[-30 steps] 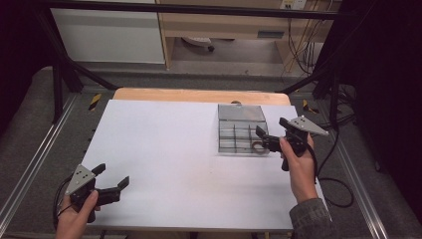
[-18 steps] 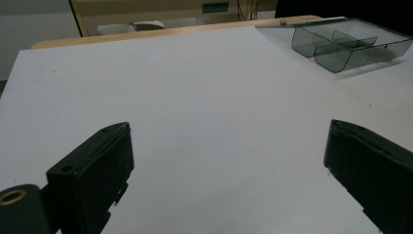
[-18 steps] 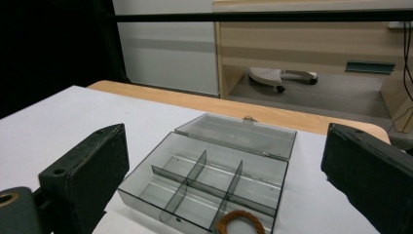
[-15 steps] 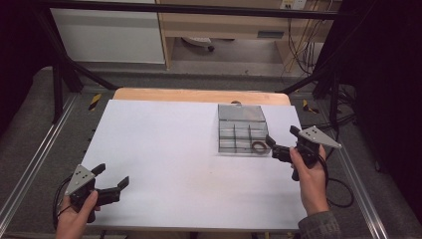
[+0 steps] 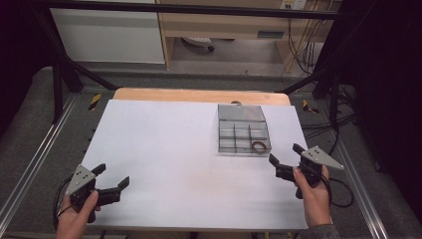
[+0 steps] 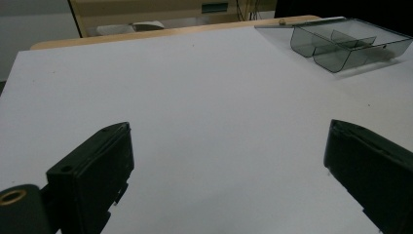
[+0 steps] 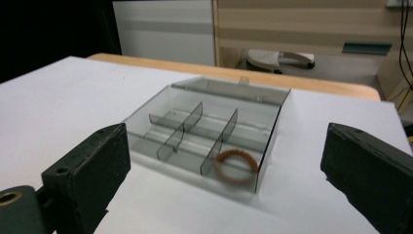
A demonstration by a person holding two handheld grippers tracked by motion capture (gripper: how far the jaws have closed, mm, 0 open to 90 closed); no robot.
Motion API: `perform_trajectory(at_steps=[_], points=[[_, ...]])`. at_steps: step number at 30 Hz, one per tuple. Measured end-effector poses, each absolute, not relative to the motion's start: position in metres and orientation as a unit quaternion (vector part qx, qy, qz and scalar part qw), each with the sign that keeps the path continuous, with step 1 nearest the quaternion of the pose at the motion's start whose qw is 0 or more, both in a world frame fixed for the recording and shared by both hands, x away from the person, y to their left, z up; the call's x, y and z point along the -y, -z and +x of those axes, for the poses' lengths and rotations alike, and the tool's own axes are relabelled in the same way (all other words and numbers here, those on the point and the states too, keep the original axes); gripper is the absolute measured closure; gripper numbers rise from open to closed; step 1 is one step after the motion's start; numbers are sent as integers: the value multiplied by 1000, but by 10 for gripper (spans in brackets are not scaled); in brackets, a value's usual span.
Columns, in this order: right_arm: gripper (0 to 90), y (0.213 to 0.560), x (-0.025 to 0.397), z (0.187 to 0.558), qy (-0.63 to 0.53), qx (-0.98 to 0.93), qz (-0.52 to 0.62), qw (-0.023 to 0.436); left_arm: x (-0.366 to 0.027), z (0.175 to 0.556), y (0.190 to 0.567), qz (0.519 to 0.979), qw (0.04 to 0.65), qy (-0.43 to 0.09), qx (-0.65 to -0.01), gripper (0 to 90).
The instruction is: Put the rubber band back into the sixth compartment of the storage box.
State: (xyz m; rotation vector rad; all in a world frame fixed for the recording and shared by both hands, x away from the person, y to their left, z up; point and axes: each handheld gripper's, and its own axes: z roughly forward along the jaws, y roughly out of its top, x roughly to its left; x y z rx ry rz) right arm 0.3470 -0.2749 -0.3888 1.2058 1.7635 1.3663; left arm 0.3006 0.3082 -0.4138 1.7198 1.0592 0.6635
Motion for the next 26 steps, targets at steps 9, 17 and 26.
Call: perform_trajectory(at_steps=[9, 17, 26], points=[[44, 426, 266, 336, -503, -683, 462, 260, -308, 300, 414, 707, 487, -273, -435, 41], [40, 442, 235, 337, -483, -723, 444, 218, -306, 300, 414, 709, 488, -271, -432, 41], [33, 452, 201, 350, -470, -749, 423, 200, -305, 301, 414, 710, 487, -270, -430, 40]])
